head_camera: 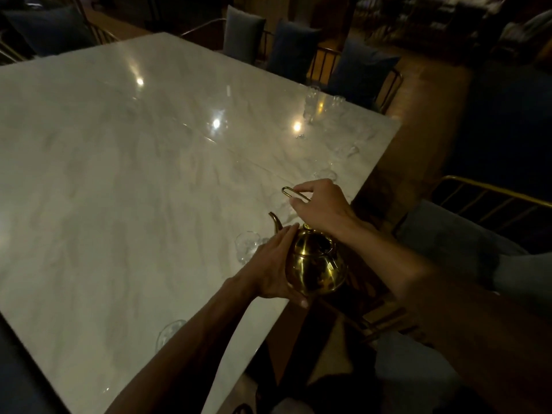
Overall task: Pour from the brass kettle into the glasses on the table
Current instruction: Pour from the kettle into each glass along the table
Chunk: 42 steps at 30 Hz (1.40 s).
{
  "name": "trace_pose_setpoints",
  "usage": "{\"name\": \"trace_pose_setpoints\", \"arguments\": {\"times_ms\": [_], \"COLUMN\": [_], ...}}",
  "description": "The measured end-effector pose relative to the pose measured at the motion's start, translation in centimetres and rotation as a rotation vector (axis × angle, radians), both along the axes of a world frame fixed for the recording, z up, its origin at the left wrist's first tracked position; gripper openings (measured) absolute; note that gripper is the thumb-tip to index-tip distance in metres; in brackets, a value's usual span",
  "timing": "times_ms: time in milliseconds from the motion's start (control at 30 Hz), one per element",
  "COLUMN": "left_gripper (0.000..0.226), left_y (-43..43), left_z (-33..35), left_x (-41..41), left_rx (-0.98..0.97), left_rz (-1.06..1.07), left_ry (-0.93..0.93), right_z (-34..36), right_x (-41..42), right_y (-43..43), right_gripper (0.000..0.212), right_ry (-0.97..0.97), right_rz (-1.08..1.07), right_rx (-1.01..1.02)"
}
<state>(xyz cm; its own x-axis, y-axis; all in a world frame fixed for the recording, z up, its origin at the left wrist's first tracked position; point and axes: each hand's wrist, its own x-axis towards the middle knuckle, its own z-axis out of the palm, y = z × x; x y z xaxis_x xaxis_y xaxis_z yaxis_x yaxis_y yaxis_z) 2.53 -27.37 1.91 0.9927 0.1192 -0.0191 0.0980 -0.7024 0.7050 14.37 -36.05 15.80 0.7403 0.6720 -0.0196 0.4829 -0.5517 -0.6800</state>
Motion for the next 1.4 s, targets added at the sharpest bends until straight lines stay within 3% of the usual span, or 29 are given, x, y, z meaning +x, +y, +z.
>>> {"name": "trace_pose_setpoints", "arguments": {"times_ms": [200, 333, 467, 933, 1133, 1400], "left_gripper": [0.16, 0.16, 0.152, 0.135, 0.145, 0.148], "left_y": [0.5, 1.0, 1.7, 0.1, 0.4, 0.8], "left_z": [0.9, 0.9, 0.4, -2.6, -3.7, -4.0], "left_x": [3.1, 5.5, 8.4, 13.4, 13.6, 14.4], "left_rx": [0.019, 0.033, 0.047, -0.131, -0.181, -0.194], "left_rz": [-0.04, -0.086, -0.041, 0.182, 0.21, 0.261], "left_ry": [-0.065, -0.095, -0.099, -0.109, -0.07, -0.039], "right_z": [1.4, 1.5, 1.0, -1.8, -2.3, -3.3], "right_x": [2.5, 5.7, 9.3, 16.2, 16.4, 16.0], "right_y": [-0.3, -0.1, 0.6, 5.0, 6.4, 8.2], "right_gripper": [0.037, 0.033, 0.043, 0.045, 0.033, 0.038], "right_ry": [0.066, 0.222, 0.34, 0.15, 0.043, -0.122], "right_rz": [-0.038, -0.044, 0.053, 0.352, 0.424, 0.455], "right_rx": [-0.01, 0.03, 0.048, -0.151, -0.195, -0.28]}}
